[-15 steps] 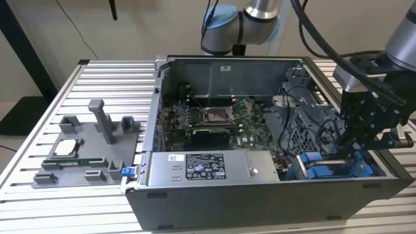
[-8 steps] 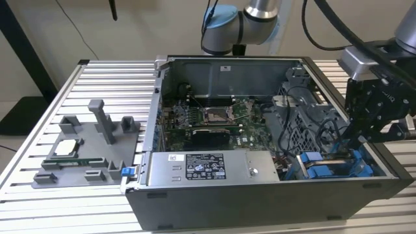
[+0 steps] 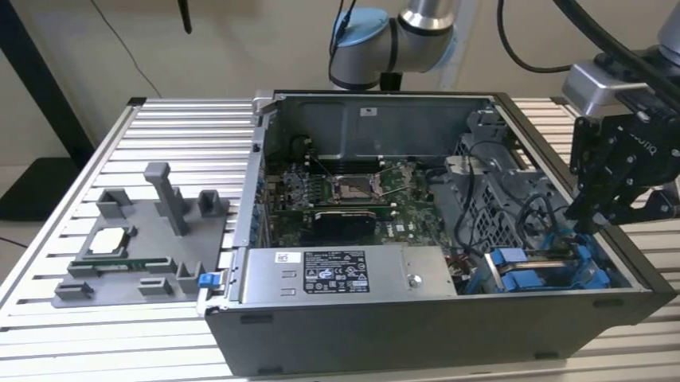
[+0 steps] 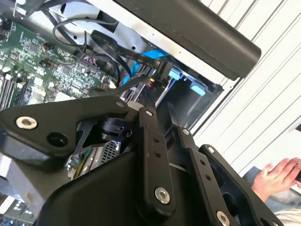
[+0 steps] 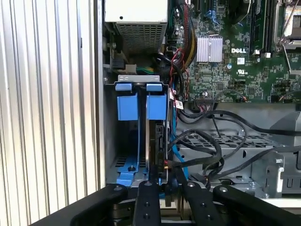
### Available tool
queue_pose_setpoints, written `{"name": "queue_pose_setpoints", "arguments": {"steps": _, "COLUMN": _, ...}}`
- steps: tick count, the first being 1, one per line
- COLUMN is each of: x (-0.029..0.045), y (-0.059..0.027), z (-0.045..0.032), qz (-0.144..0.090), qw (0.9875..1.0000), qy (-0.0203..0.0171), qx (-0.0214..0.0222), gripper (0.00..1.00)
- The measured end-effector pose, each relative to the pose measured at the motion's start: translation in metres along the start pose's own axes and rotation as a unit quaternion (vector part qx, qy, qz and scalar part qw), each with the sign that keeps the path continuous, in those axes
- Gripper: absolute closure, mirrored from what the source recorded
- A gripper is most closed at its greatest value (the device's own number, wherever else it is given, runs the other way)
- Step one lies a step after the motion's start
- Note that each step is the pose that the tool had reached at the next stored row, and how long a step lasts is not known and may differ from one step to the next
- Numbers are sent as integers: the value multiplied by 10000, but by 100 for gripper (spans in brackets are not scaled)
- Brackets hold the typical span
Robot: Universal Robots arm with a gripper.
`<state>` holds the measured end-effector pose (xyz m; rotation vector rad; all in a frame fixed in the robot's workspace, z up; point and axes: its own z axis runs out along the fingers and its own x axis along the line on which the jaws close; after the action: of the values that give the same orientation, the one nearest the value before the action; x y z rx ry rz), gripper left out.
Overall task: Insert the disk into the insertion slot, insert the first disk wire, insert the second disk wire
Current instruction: 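Insert the second disk wire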
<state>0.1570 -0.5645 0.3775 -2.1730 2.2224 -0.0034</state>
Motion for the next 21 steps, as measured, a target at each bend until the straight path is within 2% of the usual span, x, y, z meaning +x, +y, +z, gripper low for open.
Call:
{"name": "queue_pose_setpoints", "arguments": {"steps": 3, "x": -3, "y": -112, "z": 4, "qz": 1, "qw": 10000, "qy": 1, "qx": -55, "gripper": 0}}
{"name": "queue_pose_setpoints", "arguments": {"steps": 7, "x": -5, "y": -228, "z": 7, "qz": 2, "qw": 10000, "qy": 1, "qx": -95, "gripper": 0}}
{"name": "queue_pose_setpoints", "arguments": {"steps": 12, "x": -5, "y": -255, "z": 9, "qz": 3, "qw": 9999, "qy": -2, "qx": -103, "gripper": 0}}
{"name": "queue_pose_setpoints", "arguments": {"steps": 13, "x": 16, "y": -256, "z": 12, "qz": 4, "qw": 9999, "qy": -120, "qx": -105, "gripper": 0}}
{"name": "queue_pose_setpoints", "arguments": {"steps": 16, "x": 68, "y": -258, "z": 22, "qz": 7, "qw": 9995, "qy": -287, "qx": -109, "gripper": 0}}
{"name": "queue_pose_setpoints", "arguments": {"steps": 21, "x": 172, "y": -259, "z": 47, "qz": 10, "qw": 9988, "qy": -469, "qx": -114, "gripper": 0}}
